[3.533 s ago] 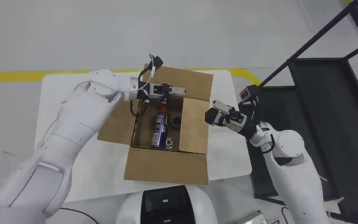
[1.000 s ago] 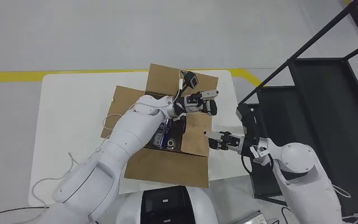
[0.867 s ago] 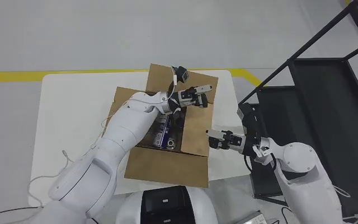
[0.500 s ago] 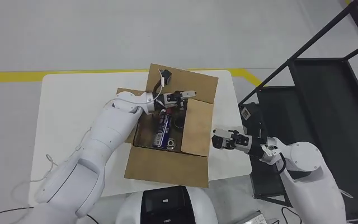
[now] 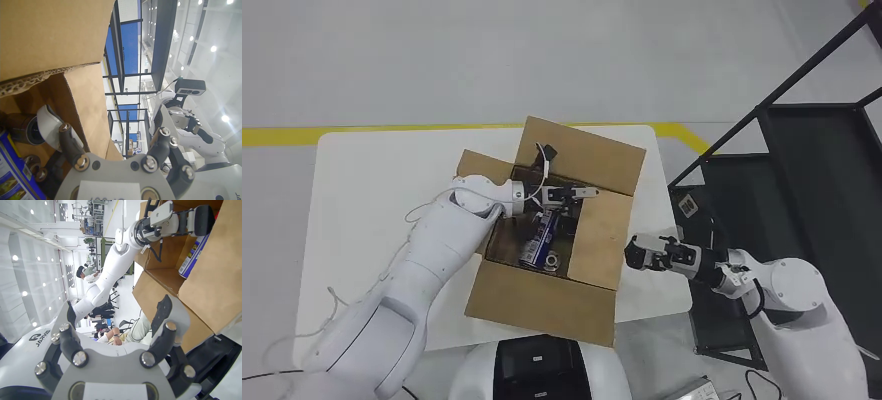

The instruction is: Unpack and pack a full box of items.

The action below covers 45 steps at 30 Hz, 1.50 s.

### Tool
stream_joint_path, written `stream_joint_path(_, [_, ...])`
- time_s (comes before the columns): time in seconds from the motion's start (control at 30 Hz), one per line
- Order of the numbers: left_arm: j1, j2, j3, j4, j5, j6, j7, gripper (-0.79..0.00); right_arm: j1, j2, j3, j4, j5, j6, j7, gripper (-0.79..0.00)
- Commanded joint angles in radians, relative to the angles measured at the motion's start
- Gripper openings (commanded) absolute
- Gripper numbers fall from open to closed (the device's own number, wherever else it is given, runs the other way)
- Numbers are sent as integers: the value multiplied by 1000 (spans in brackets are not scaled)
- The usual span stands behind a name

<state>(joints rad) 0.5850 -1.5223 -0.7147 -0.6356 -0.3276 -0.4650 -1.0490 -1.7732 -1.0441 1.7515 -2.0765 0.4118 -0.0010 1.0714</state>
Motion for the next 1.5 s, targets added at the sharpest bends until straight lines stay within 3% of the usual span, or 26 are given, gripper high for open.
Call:
stream_joint_path(0.0, [8,4,-8,-11,4,5,3,0,5,1,-5,2,5,-4,-1,0])
stream_joint_path(0.4, [34,-32,33,-73,-19,50,-22,0,27,5,-38,11,27,-14,0,0])
stream_joint_path(0.8, [19,-67,12,-122,-199,45,-125,0,28,10,-40,5,67,-40,7,0])
stream_joint_path(1.2, [-16,-158,67,-18,-353,10,-182,0,-70,14,36,-29,111,-46,2,0])
stream_joint_path(1.47, [-16,-158,67,-18,-353,10,-182,0,-78,14,42,-29,121,-43,-5,0])
